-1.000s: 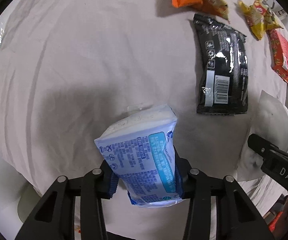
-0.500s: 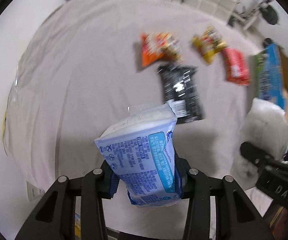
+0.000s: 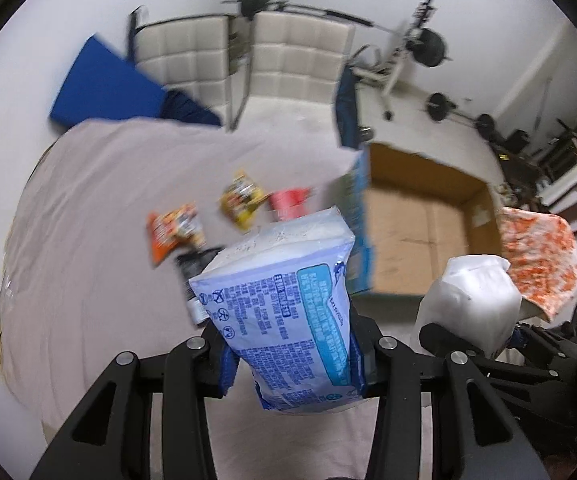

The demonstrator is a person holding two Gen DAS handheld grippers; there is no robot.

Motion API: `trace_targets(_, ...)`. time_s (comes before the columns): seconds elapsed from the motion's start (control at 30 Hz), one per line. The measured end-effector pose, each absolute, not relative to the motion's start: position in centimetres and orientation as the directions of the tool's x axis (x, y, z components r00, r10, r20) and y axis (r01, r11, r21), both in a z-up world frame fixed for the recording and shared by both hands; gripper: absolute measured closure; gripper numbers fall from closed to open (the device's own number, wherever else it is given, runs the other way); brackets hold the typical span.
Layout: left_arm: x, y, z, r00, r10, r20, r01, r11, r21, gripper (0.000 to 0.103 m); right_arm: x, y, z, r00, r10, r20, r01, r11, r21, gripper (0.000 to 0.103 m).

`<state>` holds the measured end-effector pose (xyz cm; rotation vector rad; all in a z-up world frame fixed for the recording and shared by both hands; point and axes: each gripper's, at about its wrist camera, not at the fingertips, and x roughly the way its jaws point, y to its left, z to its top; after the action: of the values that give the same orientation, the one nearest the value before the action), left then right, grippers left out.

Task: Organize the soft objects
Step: 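Carry the milk pouch and ONMAX bag with both tools over the cardboard box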

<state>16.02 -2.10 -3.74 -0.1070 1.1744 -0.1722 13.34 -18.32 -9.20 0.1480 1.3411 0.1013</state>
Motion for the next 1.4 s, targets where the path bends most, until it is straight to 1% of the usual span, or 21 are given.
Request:
trace_targets(0.13,17.9,-7.1,-2.0,0.375,-0.240,-0.895,0.157,0.968,-0.194,0.063,13.5,-23.7,-6.3,0.278,0.151,-0.949,0.070,0.982,0.177,0.030)
trace_targets(0.27,20.7,-11.2,-2.5,0.354,-0.284,-0.891,0.207,0.953,-0.222,0.063,15.2,-29.2,-4.4,0.305,0.139,-0.942,0.113,0.977,0.181,0.030)
trace_targets(0.37,23.7,-14.3,-4.1,0.276,-0.329,-0.903,0.232,0.935,-0.269,0.063,16.9,-32.6,-4.3,0.300,0.125,-0.946,0.132,0.977,0.170,0.030)
trace_targets(0.5,28.1,-18.4,-7.8,0.192,-0.302,-0.934,0.259,0.933,-0.248,0.063,21.0,-36.3,-7.0,0.247,0.117,-0.962,0.137,0.978,0.154,0.030)
trace_targets(0.7,33.8,-23.2,-13.9,0.058,-0.271,-0.961,0.253,0.935,-0.249,0.063,27.2,-40.4,-14.7,0.112,0.136,-0.984,0.165,0.974,0.154,0.029)
trace_targets(1.0,38.3,-28.4,-21.4,-0.098,-0.216,-0.971,0.264,0.935,-0.235,0.061,33.3,-43.9,-22.9,0.017,0.081,-0.997,0.157,0.984,0.082,0.029)
trace_targets(1.17,39.2,-29.7,-24.0,-0.128,-0.196,-0.972,0.274,0.935,-0.225,0.060,35.5,-44.8,-25.7,-0.018,0.070,-0.997,0.143,0.987,0.067,0.028)
trace_targets(1.3,39.7,-30.4,-24.9,-0.151,-0.181,-0.972,0.260,0.941,-0.216,0.058,36.8,-45.6,-27.8,-0.039,0.060,-0.997,0.137,0.989,0.054,0.026)
trace_targets(1.33,39.8,-30.5,-25.0,-0.155,-0.181,-0.971,0.253,0.943,-0.217,0.056,36.8,-45.8,-28.1,-0.042,0.059,-0.997,0.136,0.989,0.053,0.025)
trace_targets(1.37,39.9,-30.8,-25.2,-0.155,-0.178,-0.972,0.252,0.944,-0.213,0.052,37.0,-46.0,-28.5,-0.050,0.058,-0.997,0.134,0.990,0.051,0.024)
trace_targets(1.4,39.9,-31.0,-25.2,-0.155,-0.172,-0.973,0.252,0.945,-0.208,0.051,37.1,-46.2,-28.9,-0.054,0.056,-0.997,0.137,0.989,0.049,0.023)
